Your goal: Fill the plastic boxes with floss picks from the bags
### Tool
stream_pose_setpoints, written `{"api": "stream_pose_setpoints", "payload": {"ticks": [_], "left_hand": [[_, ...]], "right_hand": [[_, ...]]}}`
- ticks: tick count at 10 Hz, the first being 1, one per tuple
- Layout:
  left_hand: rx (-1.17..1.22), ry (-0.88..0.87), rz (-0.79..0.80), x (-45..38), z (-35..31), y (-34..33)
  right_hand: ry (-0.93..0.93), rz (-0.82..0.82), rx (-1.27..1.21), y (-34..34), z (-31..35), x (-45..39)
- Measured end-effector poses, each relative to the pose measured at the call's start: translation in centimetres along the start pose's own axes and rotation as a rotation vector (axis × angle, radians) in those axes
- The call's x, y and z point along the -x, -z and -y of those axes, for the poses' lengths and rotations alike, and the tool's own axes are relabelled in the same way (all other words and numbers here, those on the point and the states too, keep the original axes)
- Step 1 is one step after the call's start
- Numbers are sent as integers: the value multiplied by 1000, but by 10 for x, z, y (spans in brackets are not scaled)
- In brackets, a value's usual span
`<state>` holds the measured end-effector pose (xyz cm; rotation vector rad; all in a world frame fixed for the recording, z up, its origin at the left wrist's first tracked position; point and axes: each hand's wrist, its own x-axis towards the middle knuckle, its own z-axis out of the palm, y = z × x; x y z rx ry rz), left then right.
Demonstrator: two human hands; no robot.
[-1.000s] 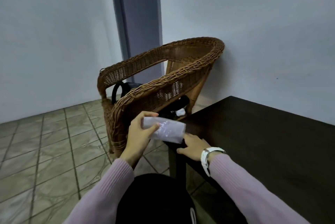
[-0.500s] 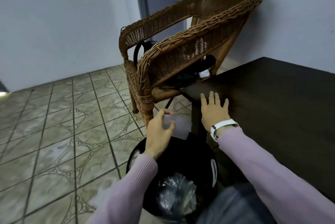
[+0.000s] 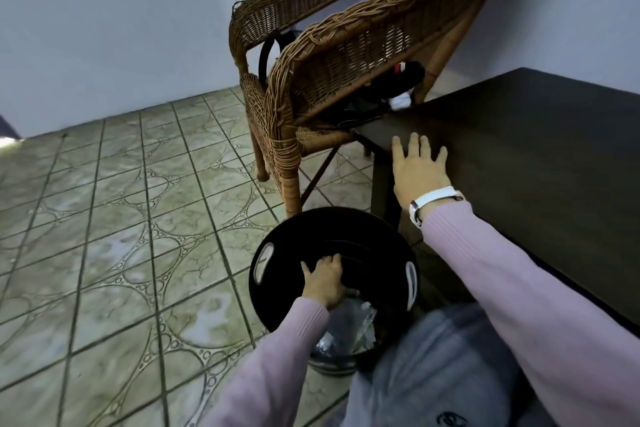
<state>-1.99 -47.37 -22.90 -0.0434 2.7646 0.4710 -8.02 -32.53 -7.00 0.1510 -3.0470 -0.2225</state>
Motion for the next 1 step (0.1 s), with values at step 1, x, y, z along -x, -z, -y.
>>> {"api": "stream_pose_setpoints", "payload": {"ticks": [1], "left_hand": [[71, -19, -144, 1, -10, 6]], "right_hand": [[4, -1, 0, 0, 1, -1]]}}
